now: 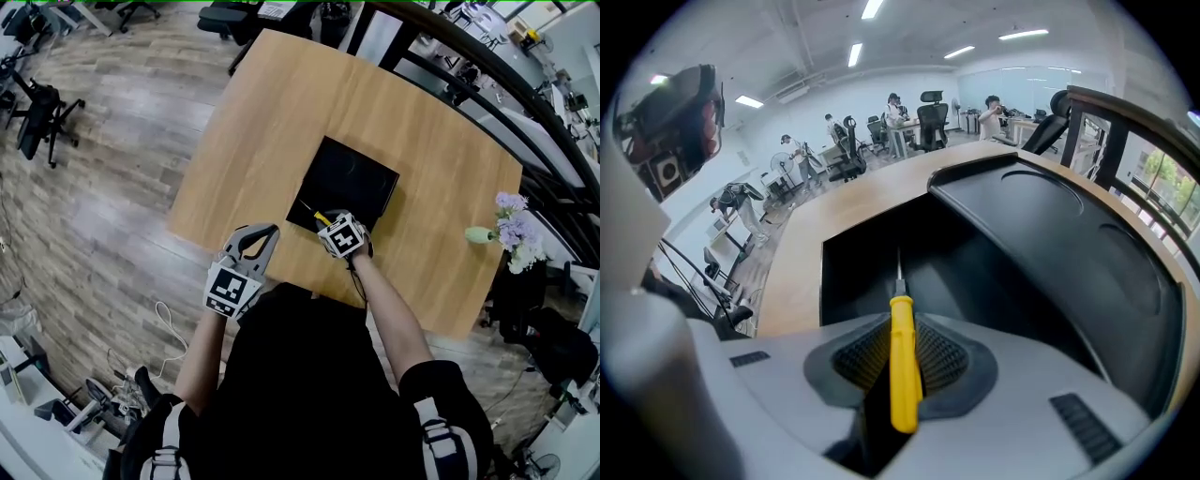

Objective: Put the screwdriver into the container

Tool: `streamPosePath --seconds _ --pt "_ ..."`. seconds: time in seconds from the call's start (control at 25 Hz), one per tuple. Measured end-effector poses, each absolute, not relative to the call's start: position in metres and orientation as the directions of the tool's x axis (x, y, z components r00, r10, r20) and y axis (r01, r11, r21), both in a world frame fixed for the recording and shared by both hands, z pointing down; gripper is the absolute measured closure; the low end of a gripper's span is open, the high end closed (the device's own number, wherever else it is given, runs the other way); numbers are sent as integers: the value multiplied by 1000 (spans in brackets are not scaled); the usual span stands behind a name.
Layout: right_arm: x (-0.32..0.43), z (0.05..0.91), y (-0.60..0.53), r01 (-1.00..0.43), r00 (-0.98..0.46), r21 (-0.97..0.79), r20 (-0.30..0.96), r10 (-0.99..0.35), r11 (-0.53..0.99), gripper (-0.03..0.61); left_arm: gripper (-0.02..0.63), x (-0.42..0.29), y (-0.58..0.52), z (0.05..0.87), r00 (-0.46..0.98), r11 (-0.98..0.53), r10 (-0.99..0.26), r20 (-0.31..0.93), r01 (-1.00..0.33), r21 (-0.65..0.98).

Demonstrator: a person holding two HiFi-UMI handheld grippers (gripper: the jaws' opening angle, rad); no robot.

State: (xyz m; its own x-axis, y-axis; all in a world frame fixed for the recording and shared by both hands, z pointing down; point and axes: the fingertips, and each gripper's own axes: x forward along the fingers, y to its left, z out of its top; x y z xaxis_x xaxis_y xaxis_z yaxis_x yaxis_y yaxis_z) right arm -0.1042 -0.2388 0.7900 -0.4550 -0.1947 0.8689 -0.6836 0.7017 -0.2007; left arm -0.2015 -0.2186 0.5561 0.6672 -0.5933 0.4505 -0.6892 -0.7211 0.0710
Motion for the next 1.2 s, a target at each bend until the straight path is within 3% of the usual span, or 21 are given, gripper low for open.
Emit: streamPosePath --seconds 1.2 --pt "-82 761 -235 -695 -487 -185 832 -266 694 472 591 -180 -213 546 686 -742 -588 429 -669 51"
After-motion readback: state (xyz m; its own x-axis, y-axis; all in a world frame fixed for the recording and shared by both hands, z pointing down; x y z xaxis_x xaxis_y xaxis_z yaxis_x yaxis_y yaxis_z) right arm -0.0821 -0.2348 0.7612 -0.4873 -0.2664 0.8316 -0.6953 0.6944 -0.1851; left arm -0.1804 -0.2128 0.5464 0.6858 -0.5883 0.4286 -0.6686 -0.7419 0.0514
